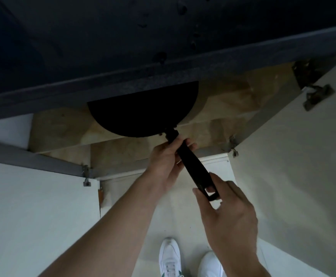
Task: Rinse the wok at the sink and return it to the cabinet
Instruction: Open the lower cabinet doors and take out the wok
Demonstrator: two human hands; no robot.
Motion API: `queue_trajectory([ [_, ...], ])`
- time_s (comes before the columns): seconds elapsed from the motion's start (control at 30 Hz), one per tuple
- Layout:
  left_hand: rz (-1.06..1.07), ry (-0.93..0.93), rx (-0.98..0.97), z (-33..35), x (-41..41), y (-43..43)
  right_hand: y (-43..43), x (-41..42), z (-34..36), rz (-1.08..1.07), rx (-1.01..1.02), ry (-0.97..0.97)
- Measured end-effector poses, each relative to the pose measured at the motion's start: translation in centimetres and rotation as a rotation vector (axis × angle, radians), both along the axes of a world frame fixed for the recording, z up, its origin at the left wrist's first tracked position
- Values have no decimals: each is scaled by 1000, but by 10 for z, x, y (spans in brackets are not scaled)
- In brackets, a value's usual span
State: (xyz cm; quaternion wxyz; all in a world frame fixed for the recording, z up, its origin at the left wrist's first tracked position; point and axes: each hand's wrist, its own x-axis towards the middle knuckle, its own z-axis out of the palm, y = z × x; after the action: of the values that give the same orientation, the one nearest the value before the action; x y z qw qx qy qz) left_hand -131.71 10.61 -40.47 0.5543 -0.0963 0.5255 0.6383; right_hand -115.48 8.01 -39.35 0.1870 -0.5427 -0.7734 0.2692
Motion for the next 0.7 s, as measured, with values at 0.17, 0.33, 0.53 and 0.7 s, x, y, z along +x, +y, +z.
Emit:
queue_trajectory([
  [0.17,-9,-73,54,-3,0,-11,17,-3,5,25,-408,122],
  [0.33,-66,-60,29,-3,-5,-12,62,-40,11,140,-944,244],
  [0.53,-92,-70,49,-8,-14,-10,73,-63,3,173,-1044,197],
  [0.7,-72,-115,41,-15,-17,-13,45,-63,-12,155,-837,235],
])
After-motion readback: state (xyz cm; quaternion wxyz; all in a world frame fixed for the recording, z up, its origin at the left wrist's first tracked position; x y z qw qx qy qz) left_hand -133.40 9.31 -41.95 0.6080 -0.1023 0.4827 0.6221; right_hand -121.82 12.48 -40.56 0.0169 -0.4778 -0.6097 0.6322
